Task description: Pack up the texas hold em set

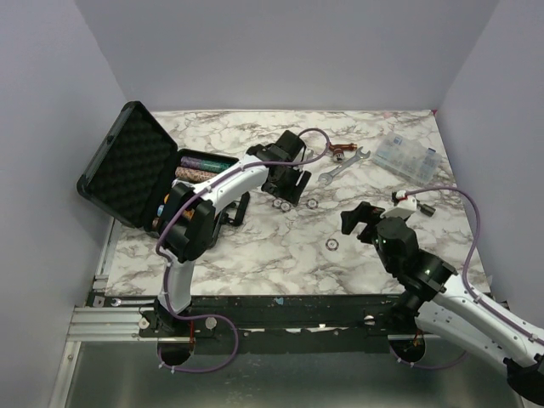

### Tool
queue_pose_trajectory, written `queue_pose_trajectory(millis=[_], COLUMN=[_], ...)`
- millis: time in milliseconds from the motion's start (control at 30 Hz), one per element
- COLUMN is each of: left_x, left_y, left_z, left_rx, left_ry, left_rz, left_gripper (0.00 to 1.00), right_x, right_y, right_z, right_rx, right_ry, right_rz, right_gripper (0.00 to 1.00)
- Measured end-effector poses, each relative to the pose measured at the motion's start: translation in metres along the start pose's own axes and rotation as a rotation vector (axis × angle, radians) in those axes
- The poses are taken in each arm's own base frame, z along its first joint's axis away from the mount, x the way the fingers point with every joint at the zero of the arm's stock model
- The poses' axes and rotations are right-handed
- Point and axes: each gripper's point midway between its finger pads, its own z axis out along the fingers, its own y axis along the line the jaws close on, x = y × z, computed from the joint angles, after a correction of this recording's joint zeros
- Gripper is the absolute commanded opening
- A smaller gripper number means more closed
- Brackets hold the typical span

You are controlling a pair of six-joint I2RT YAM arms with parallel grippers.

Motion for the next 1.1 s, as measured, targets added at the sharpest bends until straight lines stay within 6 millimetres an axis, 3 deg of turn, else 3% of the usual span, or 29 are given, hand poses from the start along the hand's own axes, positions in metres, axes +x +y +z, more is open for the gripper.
queue_pose_trajectory(millis=[200,467,600,833,1100], left_x=[-0.016,-0.003,0.003,0.005,0.001], left_y=[0.005,0.015,0.020,0.014,0.029], left_z=[0.015,0.026,0.032,0.043,0.039], left_rx=[-0.044,-0.120,-0.157,-0.158,-0.127], left_ry=[0.017,0.068,0.088,0.116,0.121], left_rz=[-0.001,0.016,0.033,0.056,0.002], left_gripper=[0.65,0.56,0.57,0.63,0.63], right_x=[-0.006,-0.010,-0.007,0.007,0.045], right_y=[-0.001,-0.001,-0.001,-0.003,-0.001], right_z=[-0.006,-0.009,-0.007,0.001,0.015], right_rx=[-0.023,-0.034,-0.027,-0.001,0.017], right_ry=[-0.030,-0.044,-0.035,0.014,0.153], right_rz=[0.023,0.029,0.021,-0.016,-0.086], right_gripper=[1.00,1.00,1.00,1.00,0.94])
